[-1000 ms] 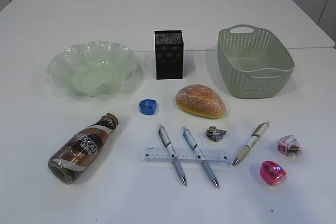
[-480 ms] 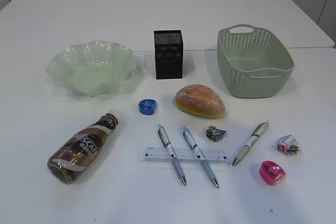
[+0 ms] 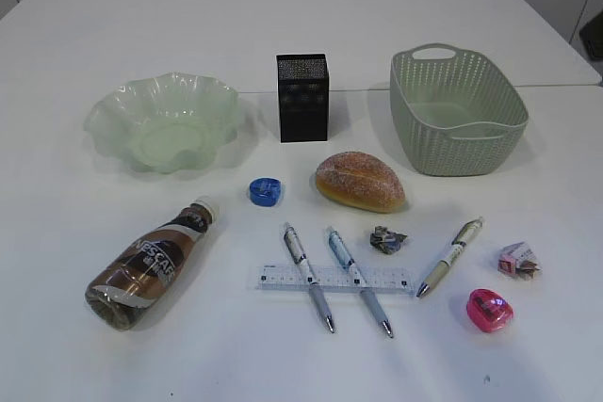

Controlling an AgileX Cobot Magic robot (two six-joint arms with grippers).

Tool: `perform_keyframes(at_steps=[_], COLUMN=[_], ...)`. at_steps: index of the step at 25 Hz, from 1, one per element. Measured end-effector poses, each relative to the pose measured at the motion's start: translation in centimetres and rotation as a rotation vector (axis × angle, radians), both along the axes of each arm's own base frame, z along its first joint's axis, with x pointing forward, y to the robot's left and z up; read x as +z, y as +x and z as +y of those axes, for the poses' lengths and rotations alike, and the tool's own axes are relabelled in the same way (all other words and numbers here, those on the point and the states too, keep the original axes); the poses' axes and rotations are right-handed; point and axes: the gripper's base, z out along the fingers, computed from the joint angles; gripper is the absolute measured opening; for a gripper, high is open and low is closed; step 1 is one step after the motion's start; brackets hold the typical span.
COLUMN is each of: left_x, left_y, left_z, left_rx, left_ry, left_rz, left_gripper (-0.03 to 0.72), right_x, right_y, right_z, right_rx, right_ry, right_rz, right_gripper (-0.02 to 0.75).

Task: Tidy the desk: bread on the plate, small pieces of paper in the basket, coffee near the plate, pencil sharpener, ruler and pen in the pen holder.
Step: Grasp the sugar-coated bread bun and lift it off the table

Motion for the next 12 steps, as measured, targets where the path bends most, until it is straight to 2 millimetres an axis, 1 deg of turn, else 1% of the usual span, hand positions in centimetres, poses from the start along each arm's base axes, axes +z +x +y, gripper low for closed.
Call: perform_keyframes(at_steps=[3,4,5,6,7,8,10,11,12], left_x=[0.0,-0.1,-0.2,-0.2,-0.2,-0.2,-0.3,-0.3,-0.3], left_y=[0.0,0.1,0.1,0.2,0.2,0.3,0.3,0.3,0.3], left_z=[0.1,0.1,0.2,0.3,0.3,0.4,0.5,0.5,0.5], left_rx=[0.016,0.024,0.034,0.043,0.053,0.061,0.073,0.074,0.075], left_ry=[-0.011,-0.015,-0.024,-0.029,-0.035,-0.038,-0.042,-0.044,-0.043], left_rz=[0.006,0.013,0.021,0.023,0.028,0.031,0.034,0.034,0.037], left_gripper=[0.275,0.275,0.275,0.275,0.275,0.275,0.275,0.275,0.275], right_x=[-0.4,-1.4,-1.5,-2.5,-2.5,-3.4,-4.6,-4.9,-4.9], right_y=[0.5,1.5,1.6,2.6,2.6,3.4,4.3,4.6,4.6], right_z=[0.2,0.6,0.7,1.2,1.2,1.6,2.1,2.2,2.2], right_rx=[0.031,0.089,0.099,0.157,0.157,0.206,0.26,0.285,0.285], right_ry=[-0.016,-0.044,-0.046,-0.066,-0.066,-0.073,-0.081,-0.086,-0.086], right_rz=[0.016,0.048,0.05,0.087,0.087,0.117,0.15,0.156,0.156], right_gripper=[0.27,0.271,0.272,0.295,0.295,0.348,0.421,0.446,0.446])
